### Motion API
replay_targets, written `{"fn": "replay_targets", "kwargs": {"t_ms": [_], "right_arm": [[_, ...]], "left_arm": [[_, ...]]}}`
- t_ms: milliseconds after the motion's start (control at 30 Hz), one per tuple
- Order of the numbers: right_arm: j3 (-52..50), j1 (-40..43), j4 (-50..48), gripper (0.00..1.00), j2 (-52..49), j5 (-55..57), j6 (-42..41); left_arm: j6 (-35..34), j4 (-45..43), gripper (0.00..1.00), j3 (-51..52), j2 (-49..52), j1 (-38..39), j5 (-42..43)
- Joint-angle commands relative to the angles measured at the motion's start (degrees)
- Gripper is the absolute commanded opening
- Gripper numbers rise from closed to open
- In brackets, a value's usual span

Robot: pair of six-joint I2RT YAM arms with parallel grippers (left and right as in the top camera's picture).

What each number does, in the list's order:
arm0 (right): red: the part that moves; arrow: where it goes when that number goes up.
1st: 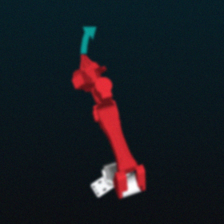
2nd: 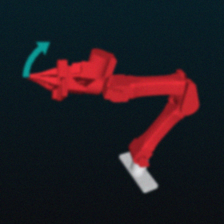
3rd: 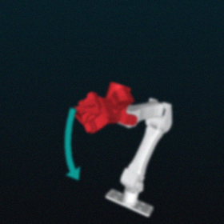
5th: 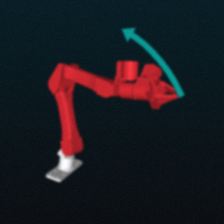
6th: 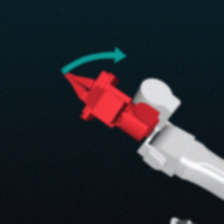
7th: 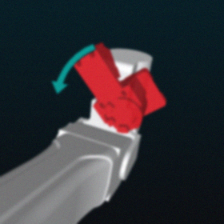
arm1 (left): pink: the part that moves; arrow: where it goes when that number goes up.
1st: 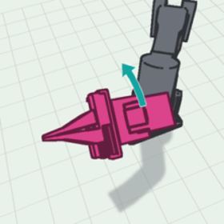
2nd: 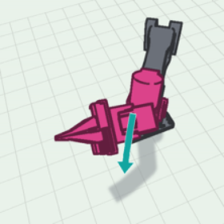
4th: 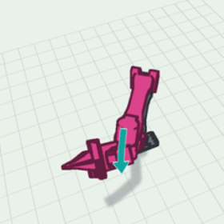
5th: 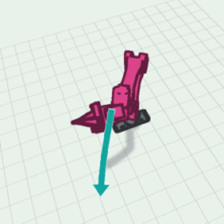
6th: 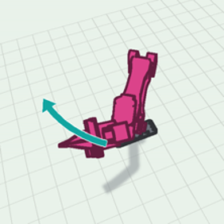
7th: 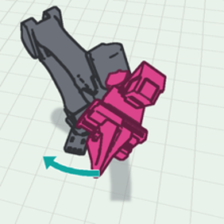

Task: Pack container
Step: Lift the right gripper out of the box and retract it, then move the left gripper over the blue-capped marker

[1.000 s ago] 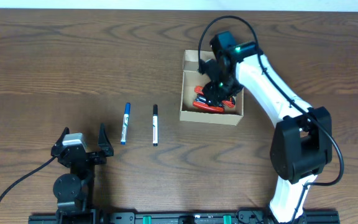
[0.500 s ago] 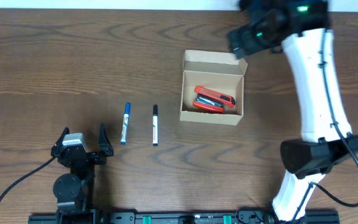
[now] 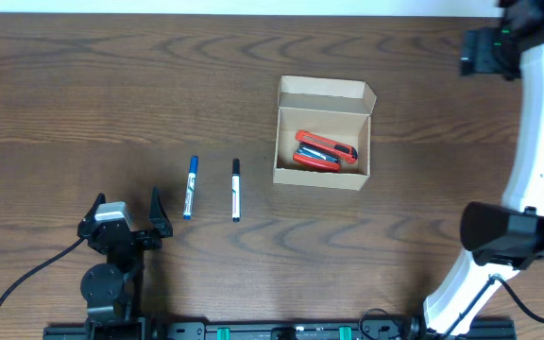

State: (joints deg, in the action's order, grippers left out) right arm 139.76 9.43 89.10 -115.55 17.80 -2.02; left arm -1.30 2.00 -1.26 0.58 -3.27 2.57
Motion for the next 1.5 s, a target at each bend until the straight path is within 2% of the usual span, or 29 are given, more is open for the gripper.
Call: {"fn": "replay_targets", "kwargs": {"t_ms": [0, 400, 533, 600, 667, 800, 933, 1000, 1100, 1200, 1300, 1367, 1467], "right_arm": [[0.9, 4.1, 0.1, 0.99, 0.5, -1.0, -3.6], [0.8, 9.0, 0.5, 0.99, 0.5, -4.7, -3.7], [0.8, 9.0, 0.5, 0.99, 0.5, -4.7, -3.7], [0.8, 9.0, 0.5, 0.99, 0.5, -4.7, -3.7], [0.8, 9.0, 0.5, 0.99, 0.5, -4.7, -3.7], [0.8, 9.0, 0.5, 0.99, 0.5, -4.7, -3.7], [0.8, 8.9, 0.5, 0.99, 0.5, -4.7, -3.7], [0.8, 8.9, 0.5, 0.99, 0.5, -4.7, -3.7], [0.8, 8.9, 0.5, 0.99, 0.5, -4.7, -3.7], [0.8, 8.9, 0.5, 0.99, 0.5, -4.7, -3.7], [0.8, 8.9, 0.5, 0.99, 0.5, -4.7, -3.7], [0.8, 8.9, 0.5, 0.99, 0.5, -4.7, -3.7], [0.8, 8.9, 0.5, 0.99, 0.5, -4.7, -3.7]], "left_arm": [[0.0, 2.3, 0.95, 1.0, -0.4, 0.0, -1.1], [-0.7, 2.3, 0.95, 1.0, -0.4, 0.0, -0.7], [-1.0, 3.5, 0.95, -2.0, -0.4, 0.0, 7.9], [-1.0, 7.7, 0.95, -6.1, -0.3, 0.0, 11.5], [-0.7, 16.2, 0.95, -12.5, -0.3, 0.0, 12.1], [4.3, 32.8, 0.95, -29.0, 0.7, 0.0, 12.1], [6.5, 42.2, 0.95, -47.8, 4.2, 0.0, 14.2], [7.8, 43.5, 0.95, -55.6, 6.3, 0.0, 17.0], [7.7, 40.8, 0.95, -62.1, 8.2, 0.0, 19.7], [9.6, 38.7, 0.95, -63.6, 8.8, 0.0, 23.1], [10.0, 41.1, 0.95, -63.7, 12.2, 0.0, 27.6], [10.2, 43.5, 0.95, -64.5, 16.8, -0.1, 30.7], [11.7, 48.1, 0.95, -67.7, 25.9, -0.1, 29.7]]}}
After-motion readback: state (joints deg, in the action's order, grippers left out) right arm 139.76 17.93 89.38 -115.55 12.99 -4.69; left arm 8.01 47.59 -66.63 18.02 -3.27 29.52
